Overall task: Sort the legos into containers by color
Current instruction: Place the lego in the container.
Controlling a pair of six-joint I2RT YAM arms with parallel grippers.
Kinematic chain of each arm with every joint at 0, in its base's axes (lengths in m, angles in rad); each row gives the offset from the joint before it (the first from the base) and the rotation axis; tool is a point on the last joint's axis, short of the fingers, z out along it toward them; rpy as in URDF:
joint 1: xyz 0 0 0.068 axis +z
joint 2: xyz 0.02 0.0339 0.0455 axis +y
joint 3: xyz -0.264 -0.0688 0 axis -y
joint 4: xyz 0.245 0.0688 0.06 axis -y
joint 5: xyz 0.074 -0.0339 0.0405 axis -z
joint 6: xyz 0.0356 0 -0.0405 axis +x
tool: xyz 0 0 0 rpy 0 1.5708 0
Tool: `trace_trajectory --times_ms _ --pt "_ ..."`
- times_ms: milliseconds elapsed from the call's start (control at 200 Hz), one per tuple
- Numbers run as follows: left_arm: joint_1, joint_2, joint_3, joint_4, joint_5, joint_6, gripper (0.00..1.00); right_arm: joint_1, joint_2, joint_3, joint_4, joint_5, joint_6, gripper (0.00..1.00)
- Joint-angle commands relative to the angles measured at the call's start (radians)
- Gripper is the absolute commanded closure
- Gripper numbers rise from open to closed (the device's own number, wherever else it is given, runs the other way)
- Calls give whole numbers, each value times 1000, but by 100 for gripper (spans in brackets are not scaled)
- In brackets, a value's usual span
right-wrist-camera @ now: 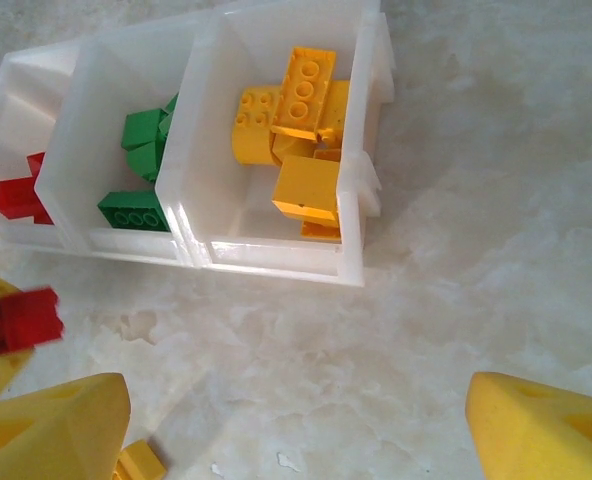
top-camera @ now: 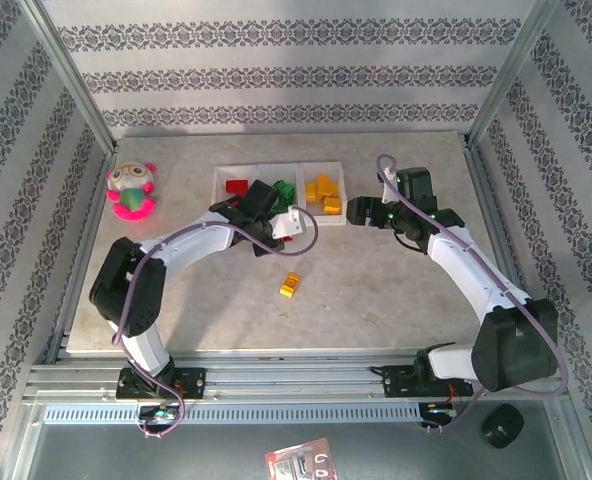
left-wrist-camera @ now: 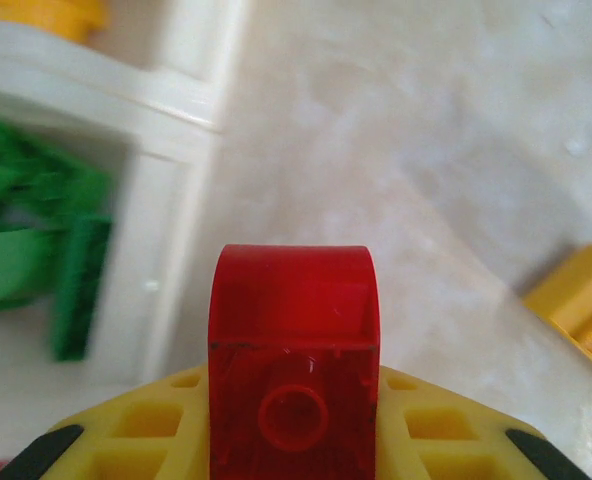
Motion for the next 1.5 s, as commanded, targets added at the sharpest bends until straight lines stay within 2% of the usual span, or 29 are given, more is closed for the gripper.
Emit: trace_trajectory --times_ms 0,70,195,285,440,580,779,919,1064,1189,1294,1394,1494 --pt "4 -35 -3 87 -219 -324 80 2 -10 -11 44 -18 24 13" --pt "22 -39 16 77 -280 -434 81 5 -13 -15 48 -15 25 12" --pt "58 -8 81 29 -320 -550 80 6 -16 -24 52 -19 32 12" --pt "99 31 139 -4 -343 -684 80 6 -24 -33 55 -22 39 12" --pt "179 123 265 -106 -330 -888 80 7 -42 -44 54 -14 39 12" --pt "243 246 413 -214 -267 -990 80 8 -58 -58 53 -9 39 12" --pt "273 409 608 -322 -237 -913 79 7 -81 -72 55 3 40 12" --pt "280 447 664 -336 -220 -860 72 6 -89 -75 50 10 39 11" --pt "279 421 646 -290 -203 -797 36 9 -93 -70 50 14 38 11" --pt "279 360 583 -229 -183 -753 15 25 -80 -56 29 30 26 12" --pt "280 280 501 -159 -123 -702 0 66 -64 -28 -11 46 7 11" --pt "280 184 405 -80 -35 -621 1 124 -44 -8 -49 76 0 11" --pt "279 52 251 53 118 -520 1 190 -18 12 -66 105 25 10"
